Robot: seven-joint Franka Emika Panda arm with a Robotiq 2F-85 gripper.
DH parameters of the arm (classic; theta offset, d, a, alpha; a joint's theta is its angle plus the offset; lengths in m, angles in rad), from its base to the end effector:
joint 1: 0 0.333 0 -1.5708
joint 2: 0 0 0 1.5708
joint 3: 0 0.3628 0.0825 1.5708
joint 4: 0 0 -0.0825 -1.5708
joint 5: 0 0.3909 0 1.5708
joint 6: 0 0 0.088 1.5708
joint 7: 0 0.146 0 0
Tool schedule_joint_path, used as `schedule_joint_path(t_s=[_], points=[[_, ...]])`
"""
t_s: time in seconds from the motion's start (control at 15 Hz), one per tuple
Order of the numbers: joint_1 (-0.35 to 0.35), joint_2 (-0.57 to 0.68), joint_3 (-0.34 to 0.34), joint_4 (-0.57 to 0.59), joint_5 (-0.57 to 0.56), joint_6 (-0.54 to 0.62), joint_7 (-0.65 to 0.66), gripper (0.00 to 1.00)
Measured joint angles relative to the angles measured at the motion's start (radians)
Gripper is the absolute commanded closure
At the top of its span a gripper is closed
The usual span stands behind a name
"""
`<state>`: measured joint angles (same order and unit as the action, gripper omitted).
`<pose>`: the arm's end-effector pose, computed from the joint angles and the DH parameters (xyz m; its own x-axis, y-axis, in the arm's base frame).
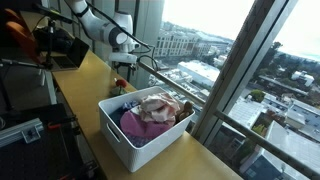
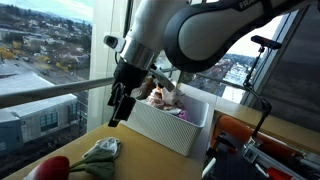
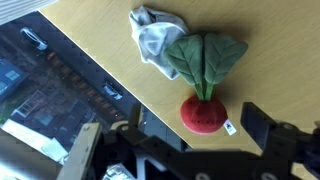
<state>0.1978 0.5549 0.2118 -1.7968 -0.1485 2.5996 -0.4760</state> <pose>0.6653 0.2723 0.2690 0.5485 0.8028 0.2337 0.8041 -0.5831 0.1159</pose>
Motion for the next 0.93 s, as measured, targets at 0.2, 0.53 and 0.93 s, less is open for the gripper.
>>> schedule_joint_path(t_s=[0.2,0.53,0.93], points=[[0.008,0.075,0.000,0.021,-0.026,0.037,0.009,0.00],[0.026,0.181,0.000,0.079,-0.035,0.048,0.019,0.00],[0.057,0.301,-0.012,0.140,-0.089,0.078,0.040,0.00]])
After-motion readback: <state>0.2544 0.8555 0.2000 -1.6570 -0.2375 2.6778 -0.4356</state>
